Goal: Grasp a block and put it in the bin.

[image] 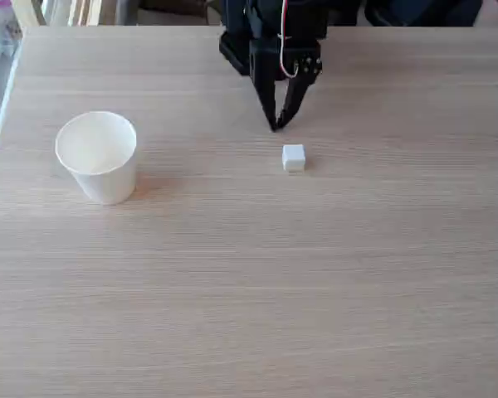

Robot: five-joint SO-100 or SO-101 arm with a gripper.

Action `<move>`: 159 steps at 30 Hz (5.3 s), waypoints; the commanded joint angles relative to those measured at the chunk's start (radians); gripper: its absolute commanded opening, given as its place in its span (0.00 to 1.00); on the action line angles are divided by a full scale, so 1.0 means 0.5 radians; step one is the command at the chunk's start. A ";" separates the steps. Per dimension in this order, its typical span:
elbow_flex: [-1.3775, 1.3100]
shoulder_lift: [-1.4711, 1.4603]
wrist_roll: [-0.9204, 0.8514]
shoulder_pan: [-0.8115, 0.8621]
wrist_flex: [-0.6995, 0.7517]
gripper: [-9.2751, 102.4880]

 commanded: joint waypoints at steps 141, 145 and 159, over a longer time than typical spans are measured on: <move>-0.472 -1.611 -0.212 0.080 -1.289 0.29; -0.442 -1.601 -0.233 0.083 -1.319 0.27; -0.377 -1.500 -0.350 0.101 -1.350 0.17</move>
